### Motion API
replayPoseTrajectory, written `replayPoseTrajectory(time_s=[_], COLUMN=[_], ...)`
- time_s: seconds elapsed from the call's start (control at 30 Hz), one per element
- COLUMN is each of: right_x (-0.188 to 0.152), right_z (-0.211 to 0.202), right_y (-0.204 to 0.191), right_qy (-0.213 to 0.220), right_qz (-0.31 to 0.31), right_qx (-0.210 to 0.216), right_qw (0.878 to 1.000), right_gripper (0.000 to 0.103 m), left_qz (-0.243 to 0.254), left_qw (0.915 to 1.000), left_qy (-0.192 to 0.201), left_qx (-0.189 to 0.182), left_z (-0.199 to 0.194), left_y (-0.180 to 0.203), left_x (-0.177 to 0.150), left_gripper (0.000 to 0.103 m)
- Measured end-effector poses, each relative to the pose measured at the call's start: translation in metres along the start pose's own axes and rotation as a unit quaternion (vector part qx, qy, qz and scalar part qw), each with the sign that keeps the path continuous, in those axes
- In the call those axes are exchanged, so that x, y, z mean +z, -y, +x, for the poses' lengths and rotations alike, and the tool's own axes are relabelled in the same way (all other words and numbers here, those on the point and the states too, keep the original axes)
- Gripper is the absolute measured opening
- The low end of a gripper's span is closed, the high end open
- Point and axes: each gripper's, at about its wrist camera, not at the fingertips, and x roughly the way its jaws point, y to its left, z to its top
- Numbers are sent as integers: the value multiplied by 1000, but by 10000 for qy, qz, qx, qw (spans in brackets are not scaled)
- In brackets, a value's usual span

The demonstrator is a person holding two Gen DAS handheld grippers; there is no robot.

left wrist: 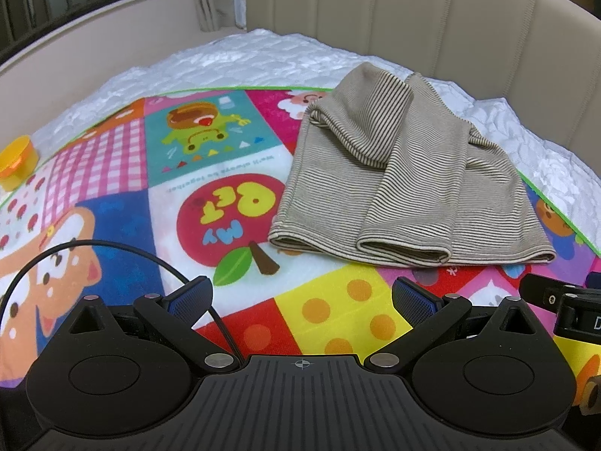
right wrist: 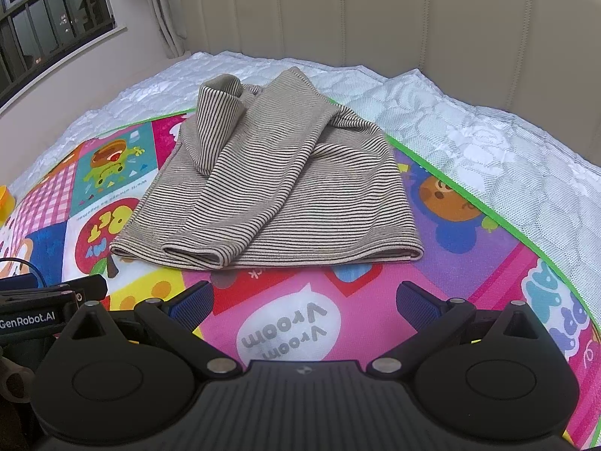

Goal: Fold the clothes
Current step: 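Grasp the striped shirt hem with both grippers and lift it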

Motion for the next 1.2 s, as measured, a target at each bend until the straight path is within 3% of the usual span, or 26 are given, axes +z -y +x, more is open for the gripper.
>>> replayPoseTrajectory(time_s=[0.2, 0.33, 0.47, 0.6, 0.7, 0.87, 0.97, 1.07, 1.2], right_x=[14, 33, 56, 84, 100, 105, 100, 98, 95], right_z=[0, 1, 20, 64, 102, 150, 161, 170, 174], right_y=[5, 9, 9, 6, 14, 43, 58, 68, 66], right_qy=[83, 387, 671, 610, 473, 234, 74, -115, -199], right_qz=[117, 148, 180, 174, 311, 682, 856, 1075, 1139], right_qx=[-89, -159, 34, 86, 68, -47, -59, -37, -60], right_qw=[9999, 9990, 9976, 9980, 9984, 9974, 9963, 9941, 9933], right_gripper=[103, 103, 103, 103, 103, 103, 103, 103, 103], left_qz=[-264, -452, -1060, -1023, -568, -454, -308, 50, 149], left_qw=[9979, 9962, 9851, 9795, 9853, 9839, 9866, 9898, 9904], left_qy=[111, 187, 88, -15, 76, -408, -615, -547, -660], left_qx=[-587, -718, -1353, -1733, -1607, -1678, -1482, -1312, -1202], left_z=[7, 25, 60, 98, 121, 162, 179, 181, 182], left_y=[-4, -10, -25, -22, -15, -18, -12, -2, 2], left_x=[26, 50, 76, 102, 114, 107, 99, 94, 92], left_gripper=[103, 103, 103, 103, 103, 103, 103, 103, 103])
